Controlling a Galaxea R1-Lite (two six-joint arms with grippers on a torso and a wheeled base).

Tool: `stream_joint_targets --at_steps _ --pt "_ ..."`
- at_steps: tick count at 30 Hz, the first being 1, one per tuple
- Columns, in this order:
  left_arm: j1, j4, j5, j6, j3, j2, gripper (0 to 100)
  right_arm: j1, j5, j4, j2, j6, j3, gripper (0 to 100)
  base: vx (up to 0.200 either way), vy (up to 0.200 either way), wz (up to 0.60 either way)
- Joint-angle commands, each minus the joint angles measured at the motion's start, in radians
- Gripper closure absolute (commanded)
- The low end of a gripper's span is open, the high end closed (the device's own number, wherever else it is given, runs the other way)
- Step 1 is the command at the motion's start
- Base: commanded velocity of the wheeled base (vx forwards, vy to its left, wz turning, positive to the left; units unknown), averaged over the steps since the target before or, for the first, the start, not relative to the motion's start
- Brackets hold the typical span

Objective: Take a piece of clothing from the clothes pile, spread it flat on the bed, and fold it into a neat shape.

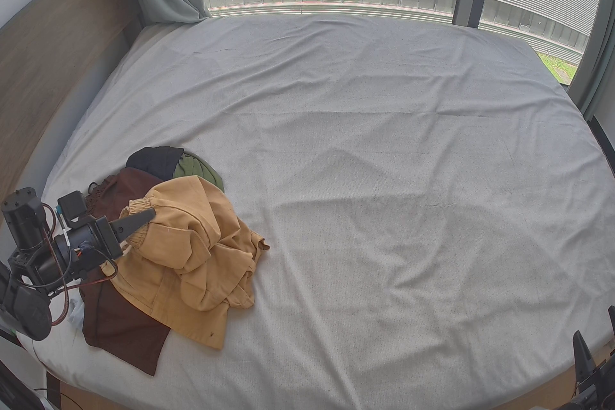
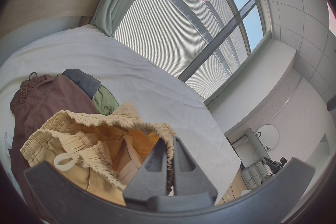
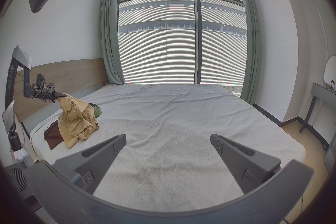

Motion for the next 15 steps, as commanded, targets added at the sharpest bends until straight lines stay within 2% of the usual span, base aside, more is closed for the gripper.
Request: stream_joint_targets --at_steps 1,7,15 --pt "-0.006 -0.006 0.000 -0.001 0.009 -0.030 100 0.001 0.000 0.000 -0.016 0.000 0.018 0 0.000 0.000 0.00" --pt "-0.014 0.005 0.009 -0.073 0.023 -0.113 100 0.001 0.000 0.000 -0.016 0.000 0.018 0 0.000 0.000 0.00" --pt "-0.026 0.005 0.018 -0.116 0.029 -0.154 100 0.001 0.000 0.000 -0.016 0.000 0.018 0 0.000 0.000 0.00"
